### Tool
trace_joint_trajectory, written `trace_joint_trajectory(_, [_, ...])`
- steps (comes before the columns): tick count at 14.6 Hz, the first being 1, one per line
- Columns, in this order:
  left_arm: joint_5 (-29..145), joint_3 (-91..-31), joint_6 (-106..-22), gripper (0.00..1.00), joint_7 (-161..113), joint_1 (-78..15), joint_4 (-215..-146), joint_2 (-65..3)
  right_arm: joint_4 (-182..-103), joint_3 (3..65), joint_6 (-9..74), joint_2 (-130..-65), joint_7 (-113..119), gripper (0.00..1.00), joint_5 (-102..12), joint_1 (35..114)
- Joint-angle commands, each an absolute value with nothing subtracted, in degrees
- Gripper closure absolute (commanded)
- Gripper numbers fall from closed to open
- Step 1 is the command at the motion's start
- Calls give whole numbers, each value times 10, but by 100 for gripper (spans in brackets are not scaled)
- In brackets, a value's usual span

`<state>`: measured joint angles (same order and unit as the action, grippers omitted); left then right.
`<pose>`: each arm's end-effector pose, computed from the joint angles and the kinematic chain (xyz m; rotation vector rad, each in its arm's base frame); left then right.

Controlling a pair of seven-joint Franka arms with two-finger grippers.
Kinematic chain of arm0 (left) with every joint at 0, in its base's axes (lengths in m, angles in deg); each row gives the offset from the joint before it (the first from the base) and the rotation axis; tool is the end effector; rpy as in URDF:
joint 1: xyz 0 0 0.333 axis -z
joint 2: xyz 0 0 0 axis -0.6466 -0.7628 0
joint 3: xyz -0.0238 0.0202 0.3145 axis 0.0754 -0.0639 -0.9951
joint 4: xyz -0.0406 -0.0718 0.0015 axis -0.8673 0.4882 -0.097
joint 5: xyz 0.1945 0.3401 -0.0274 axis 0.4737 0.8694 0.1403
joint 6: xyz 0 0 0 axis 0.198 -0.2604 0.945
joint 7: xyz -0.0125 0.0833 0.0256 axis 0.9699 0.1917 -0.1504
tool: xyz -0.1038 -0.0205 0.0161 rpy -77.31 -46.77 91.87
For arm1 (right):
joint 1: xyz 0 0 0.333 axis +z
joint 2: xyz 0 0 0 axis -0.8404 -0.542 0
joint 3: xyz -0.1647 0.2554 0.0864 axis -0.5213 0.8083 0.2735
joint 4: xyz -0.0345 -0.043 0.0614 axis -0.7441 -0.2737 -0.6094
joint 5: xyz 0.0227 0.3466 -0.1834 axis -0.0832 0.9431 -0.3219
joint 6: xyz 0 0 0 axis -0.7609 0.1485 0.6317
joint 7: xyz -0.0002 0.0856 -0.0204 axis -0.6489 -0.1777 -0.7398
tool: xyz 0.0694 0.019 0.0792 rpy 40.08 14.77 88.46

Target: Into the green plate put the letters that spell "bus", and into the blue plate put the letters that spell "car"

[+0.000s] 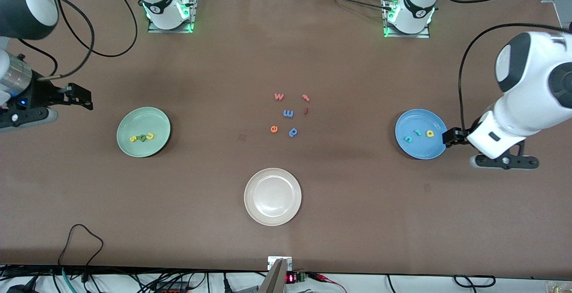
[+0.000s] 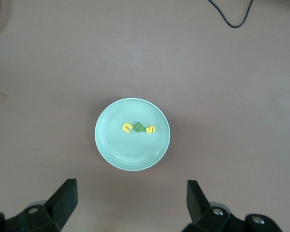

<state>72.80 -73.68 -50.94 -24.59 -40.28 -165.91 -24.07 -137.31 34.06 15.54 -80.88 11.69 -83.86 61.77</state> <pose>0.6575 -0.0465 0.4918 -3.0741 0.0199 -0.0187 0.5965 -0.0075 0.5432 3.0791 0.3645 -0.0493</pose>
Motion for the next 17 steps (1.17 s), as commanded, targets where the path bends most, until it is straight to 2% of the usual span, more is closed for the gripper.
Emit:
trace_joint_trajectory(1, [674, -810, -491, 0, -273, -376, -1649, -198, -1361, 348, 132, -803, 96, 0, -860, 616])
trace_joint_trajectory(5, [671, -809, -425, 0, -277, -381, -1658, -152, -1361, 372, 128, -799, 45, 0, -864, 612])
trace_joint_trajectory(10, [671, -805, -428, 0, -277, -381, -1747, -81, -1352, 370, 129, -796, 44, 0, -853, 610])
trace_joint_trajectory(17, [672, -806, -422, 0, -277, -384, -1766, -67, -1343, 359, 123, -795, 44, 0, -841, 603])
